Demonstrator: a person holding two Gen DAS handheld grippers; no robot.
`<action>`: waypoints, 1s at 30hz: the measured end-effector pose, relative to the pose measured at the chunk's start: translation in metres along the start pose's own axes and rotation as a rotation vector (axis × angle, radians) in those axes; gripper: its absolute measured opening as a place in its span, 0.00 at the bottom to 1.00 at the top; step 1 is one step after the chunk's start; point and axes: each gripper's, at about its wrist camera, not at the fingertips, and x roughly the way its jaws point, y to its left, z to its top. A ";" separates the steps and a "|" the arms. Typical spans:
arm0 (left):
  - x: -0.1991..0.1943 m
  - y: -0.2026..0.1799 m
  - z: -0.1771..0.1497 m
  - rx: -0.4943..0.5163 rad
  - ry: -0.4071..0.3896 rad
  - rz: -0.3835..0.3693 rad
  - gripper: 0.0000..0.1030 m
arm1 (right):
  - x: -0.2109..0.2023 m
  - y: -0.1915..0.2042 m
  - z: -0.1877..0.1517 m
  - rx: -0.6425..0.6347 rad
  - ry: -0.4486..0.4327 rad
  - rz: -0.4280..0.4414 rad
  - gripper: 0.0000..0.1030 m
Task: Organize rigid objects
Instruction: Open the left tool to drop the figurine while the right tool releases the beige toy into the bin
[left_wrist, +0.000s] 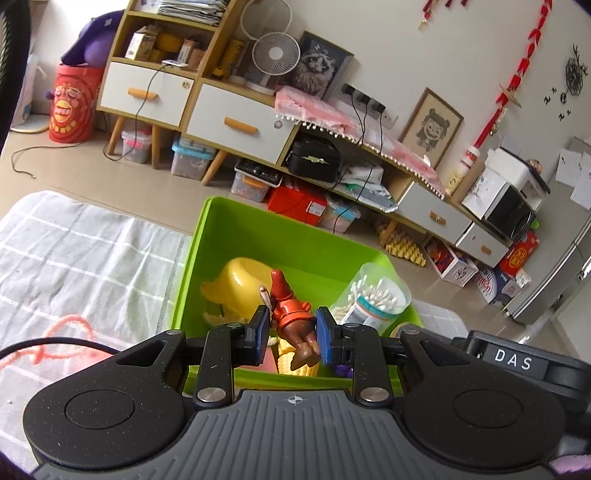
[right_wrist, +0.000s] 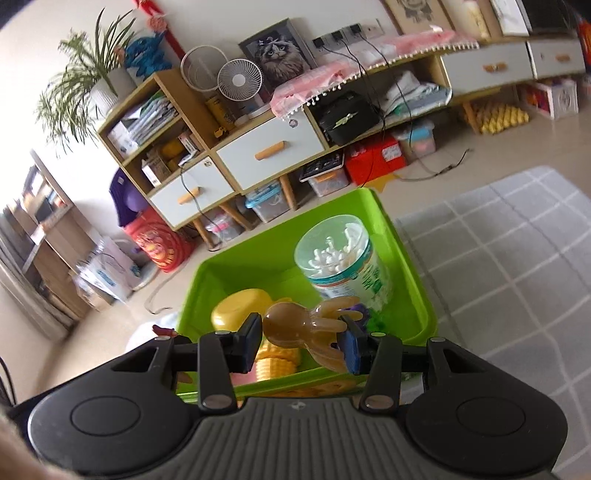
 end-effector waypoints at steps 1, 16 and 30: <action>0.002 0.000 -0.001 0.006 0.006 -0.001 0.30 | 0.001 0.001 -0.001 -0.009 0.000 -0.007 0.24; -0.005 0.001 -0.003 0.031 -0.014 0.013 0.73 | -0.013 -0.009 0.007 0.038 -0.063 -0.037 0.47; -0.028 -0.008 -0.012 0.110 0.077 0.060 0.92 | -0.028 -0.016 0.011 0.085 0.052 -0.085 0.54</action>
